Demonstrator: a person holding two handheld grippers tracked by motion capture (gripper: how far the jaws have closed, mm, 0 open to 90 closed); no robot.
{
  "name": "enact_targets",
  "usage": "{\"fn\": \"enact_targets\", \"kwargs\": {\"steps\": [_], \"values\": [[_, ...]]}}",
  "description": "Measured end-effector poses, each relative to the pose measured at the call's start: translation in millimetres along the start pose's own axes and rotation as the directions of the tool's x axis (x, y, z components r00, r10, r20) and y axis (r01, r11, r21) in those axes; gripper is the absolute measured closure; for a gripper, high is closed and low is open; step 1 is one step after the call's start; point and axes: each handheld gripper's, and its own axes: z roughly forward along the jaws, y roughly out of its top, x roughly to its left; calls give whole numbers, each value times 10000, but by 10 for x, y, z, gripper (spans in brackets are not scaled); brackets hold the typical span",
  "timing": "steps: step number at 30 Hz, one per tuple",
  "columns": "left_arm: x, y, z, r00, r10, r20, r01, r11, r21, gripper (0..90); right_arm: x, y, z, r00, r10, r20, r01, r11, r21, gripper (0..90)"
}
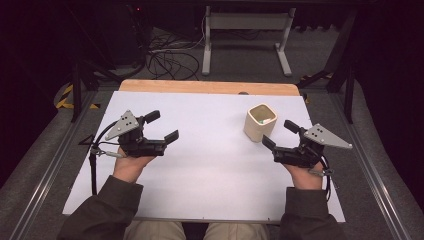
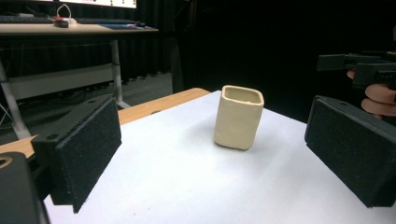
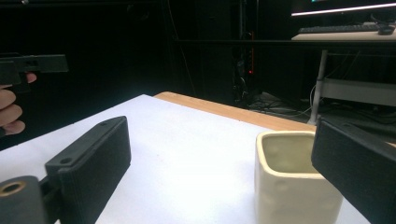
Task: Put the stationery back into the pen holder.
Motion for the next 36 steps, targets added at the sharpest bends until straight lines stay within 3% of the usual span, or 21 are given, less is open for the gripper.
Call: {"fn": "enact_targets", "kwargs": {"steps": [7,20,36], "values": [[14,-79,-78,9999,49,-128,-48,9999,125,45,9,-18,6,10000,-31,15,31,10000,2,49],[2,-121,-211,9999,-4,-130,5,10000,37,44,-1,-30,-37,10000,14,56,-14,10000,-96,48],[36,-152,-380,9989,-114,-455,112,9999,-35,43,-24,-17,-111,9999,48,90,-45,9996,-287,48]]}}
